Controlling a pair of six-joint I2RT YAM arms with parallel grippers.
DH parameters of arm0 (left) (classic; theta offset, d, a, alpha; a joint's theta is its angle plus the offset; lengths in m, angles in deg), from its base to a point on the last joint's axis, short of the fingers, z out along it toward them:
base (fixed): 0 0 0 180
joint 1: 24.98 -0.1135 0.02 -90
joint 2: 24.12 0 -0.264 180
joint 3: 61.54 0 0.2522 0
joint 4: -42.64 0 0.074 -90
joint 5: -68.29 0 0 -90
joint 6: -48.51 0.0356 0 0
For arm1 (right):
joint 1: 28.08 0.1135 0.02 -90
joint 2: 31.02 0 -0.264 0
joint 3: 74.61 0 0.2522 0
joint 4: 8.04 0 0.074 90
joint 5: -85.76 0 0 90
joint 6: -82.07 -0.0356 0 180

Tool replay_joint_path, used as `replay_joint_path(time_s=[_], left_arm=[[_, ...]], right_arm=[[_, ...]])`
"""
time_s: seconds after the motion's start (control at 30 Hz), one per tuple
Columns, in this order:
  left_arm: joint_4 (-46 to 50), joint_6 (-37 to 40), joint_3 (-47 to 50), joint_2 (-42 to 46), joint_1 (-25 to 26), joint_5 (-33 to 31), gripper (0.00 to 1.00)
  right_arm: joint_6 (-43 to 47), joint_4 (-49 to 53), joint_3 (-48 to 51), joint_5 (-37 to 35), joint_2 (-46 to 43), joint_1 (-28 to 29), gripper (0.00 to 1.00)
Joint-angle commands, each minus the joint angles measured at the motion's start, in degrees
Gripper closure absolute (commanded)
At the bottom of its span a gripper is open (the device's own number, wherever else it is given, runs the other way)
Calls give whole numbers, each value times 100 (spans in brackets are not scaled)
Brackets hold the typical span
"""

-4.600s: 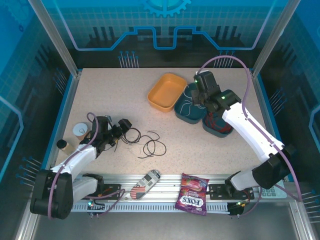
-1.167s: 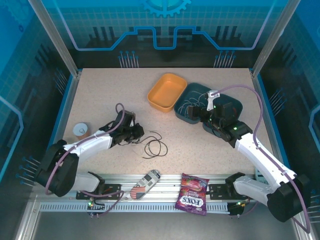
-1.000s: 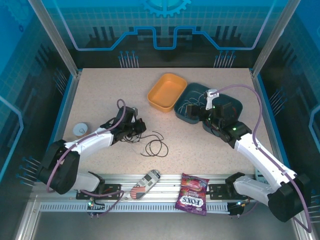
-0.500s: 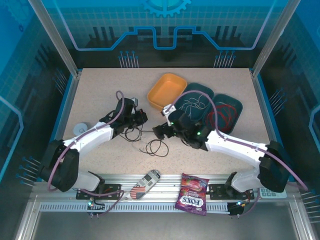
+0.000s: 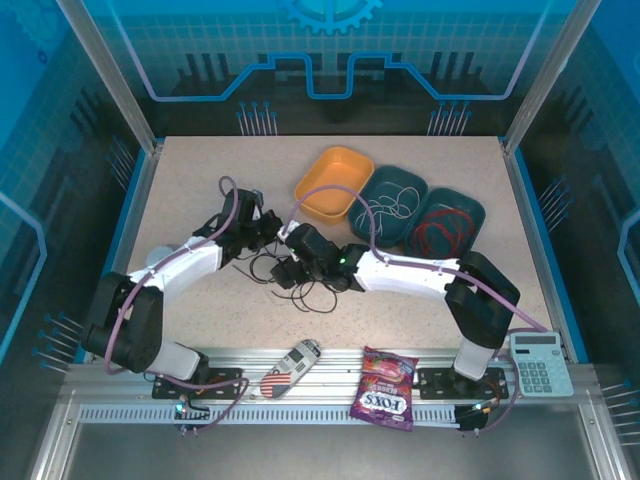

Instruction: Untangle the cables

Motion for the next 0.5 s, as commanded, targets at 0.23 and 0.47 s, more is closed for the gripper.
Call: replay_joint_path(time_s=[0.23, 0.47], left_arm=[[-192, -97, 300, 54, -299, 159, 100], [-261, -86, 383, 43, -380, 267, 100]], right_arm=[[91, 46, -398, 597, 605, 54, 33], [556, 62, -582, 382, 959, 120, 34]])
